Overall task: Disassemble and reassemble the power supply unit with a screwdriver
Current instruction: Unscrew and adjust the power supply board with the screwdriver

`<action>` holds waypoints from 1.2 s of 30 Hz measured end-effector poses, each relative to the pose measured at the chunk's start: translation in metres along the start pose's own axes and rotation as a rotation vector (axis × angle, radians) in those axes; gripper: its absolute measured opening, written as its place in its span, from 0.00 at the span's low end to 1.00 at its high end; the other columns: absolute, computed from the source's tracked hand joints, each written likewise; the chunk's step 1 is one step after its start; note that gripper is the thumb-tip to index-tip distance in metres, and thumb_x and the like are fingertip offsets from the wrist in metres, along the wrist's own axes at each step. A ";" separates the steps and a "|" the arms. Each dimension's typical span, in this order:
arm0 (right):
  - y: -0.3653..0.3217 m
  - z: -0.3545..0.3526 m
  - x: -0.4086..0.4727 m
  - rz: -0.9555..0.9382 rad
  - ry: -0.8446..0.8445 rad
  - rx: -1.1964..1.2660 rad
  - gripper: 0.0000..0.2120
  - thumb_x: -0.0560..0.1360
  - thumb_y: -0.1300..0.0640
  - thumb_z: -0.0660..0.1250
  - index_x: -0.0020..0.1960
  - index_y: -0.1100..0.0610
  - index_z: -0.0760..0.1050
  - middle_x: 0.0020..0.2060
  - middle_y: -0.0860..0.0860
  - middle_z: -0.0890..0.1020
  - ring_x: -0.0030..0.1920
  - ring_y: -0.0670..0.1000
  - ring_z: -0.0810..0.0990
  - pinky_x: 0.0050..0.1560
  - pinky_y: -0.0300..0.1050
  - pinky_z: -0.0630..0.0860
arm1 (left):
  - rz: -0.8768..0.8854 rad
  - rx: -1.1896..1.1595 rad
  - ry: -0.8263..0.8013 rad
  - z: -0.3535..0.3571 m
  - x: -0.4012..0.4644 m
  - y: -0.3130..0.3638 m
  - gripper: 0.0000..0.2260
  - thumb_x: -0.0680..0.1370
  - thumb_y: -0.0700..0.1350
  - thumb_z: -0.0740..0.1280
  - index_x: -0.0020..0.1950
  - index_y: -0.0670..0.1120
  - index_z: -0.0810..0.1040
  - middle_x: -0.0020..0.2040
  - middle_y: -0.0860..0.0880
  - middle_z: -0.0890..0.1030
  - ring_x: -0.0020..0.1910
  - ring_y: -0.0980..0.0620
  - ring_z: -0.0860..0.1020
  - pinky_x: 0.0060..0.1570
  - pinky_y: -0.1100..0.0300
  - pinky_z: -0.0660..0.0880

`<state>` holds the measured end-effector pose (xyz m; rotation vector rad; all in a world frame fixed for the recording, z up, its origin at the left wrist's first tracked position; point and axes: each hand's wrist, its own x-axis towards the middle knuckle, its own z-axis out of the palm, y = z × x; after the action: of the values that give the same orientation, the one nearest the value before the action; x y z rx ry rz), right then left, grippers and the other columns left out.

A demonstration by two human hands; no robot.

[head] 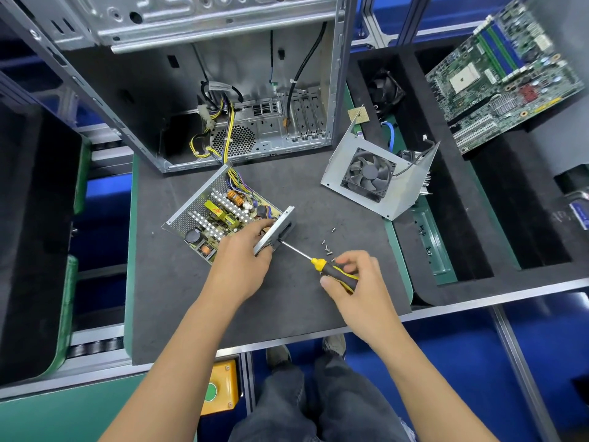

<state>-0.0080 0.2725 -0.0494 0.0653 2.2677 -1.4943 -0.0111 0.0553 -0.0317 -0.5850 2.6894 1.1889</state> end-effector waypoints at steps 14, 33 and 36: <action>-0.004 0.000 -0.002 0.002 0.080 -0.019 0.07 0.76 0.56 0.71 0.45 0.45 0.76 0.42 0.44 0.78 0.43 0.40 0.78 0.39 0.27 0.71 | 0.006 0.010 0.008 0.000 0.000 0.001 0.23 0.78 0.40 0.69 0.70 0.57 0.74 0.60 0.51 0.82 0.60 0.50 0.78 0.37 0.78 0.64; 0.002 -0.004 0.009 -0.038 -0.062 -0.170 0.05 0.78 0.50 0.67 0.45 0.47 0.79 0.32 0.53 0.78 0.33 0.50 0.69 0.33 0.39 0.68 | 0.007 0.009 0.007 -0.002 -0.002 0.004 0.22 0.78 0.40 0.68 0.69 0.58 0.74 0.55 0.51 0.83 0.57 0.49 0.78 0.39 0.67 0.68; -0.001 -0.010 0.009 -0.050 -0.089 -0.236 0.11 0.77 0.45 0.66 0.40 0.50 0.77 0.30 0.51 0.74 0.30 0.45 0.68 0.31 0.35 0.67 | 0.014 0.006 -0.001 -0.002 -0.003 0.005 0.23 0.78 0.40 0.69 0.70 0.59 0.74 0.58 0.49 0.83 0.62 0.49 0.78 0.45 0.64 0.69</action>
<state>-0.0201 0.2793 -0.0482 -0.1253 2.3705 -1.2169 -0.0110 0.0580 -0.0259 -0.5652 2.6999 1.1836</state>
